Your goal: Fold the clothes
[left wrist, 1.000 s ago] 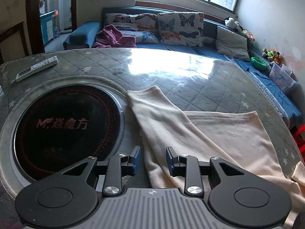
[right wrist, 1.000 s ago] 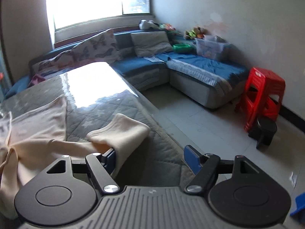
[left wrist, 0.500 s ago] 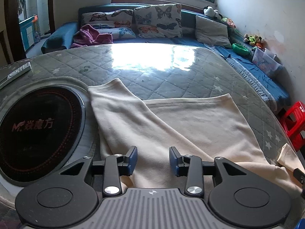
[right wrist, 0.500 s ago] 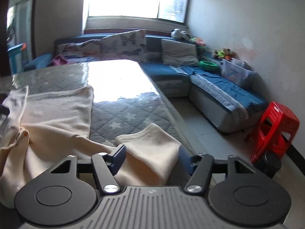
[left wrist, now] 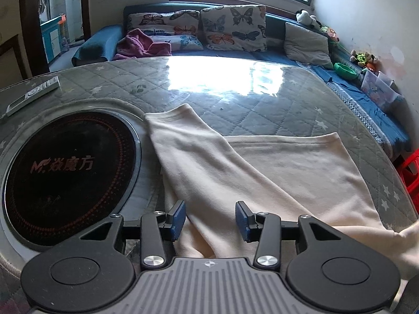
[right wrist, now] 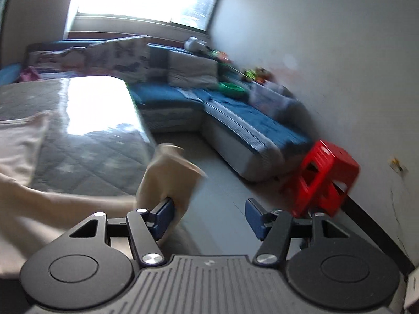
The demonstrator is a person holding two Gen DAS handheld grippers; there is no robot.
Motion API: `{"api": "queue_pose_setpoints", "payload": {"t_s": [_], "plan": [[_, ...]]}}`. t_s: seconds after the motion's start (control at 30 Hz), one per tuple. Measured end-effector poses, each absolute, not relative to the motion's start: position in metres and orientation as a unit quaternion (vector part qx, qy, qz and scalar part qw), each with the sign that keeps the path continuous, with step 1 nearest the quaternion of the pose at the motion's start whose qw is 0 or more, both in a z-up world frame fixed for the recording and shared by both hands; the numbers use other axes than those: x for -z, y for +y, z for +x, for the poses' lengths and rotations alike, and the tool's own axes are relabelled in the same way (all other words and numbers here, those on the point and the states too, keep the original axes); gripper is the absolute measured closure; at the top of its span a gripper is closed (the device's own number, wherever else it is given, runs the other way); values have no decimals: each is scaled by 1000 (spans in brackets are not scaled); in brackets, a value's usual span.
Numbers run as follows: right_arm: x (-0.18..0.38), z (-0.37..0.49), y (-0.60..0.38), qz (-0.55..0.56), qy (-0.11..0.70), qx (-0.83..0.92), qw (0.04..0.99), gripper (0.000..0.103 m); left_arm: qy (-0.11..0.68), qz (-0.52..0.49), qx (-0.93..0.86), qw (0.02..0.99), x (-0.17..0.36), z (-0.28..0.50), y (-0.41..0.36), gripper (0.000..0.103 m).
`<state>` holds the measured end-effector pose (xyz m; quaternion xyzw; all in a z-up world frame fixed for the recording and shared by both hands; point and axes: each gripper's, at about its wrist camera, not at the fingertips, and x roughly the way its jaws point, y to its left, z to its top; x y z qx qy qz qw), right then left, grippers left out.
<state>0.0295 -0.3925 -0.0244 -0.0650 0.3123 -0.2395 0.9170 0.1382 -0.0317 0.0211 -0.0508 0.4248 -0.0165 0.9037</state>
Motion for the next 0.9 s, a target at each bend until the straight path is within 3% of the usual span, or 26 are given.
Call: {"api": "queue_pose_setpoints", "payload": {"t_s": [0.2,0.3,0.4,0.9], "plan": [[14,16,-398,-32,298,226,927,31,421,-55,1,905,-23,143,-27,53],[15,21,-392,-12,296,190,936,20,419,-60,-9,906,-24,146,-24,51],[21,30,-379,8,304,149,941,20,418,-63,-20,906,-26,150,-20,50],[47,56,-352,32,322,85,943,0,420,-54,-54,904,-23,233,-23,50]]}}
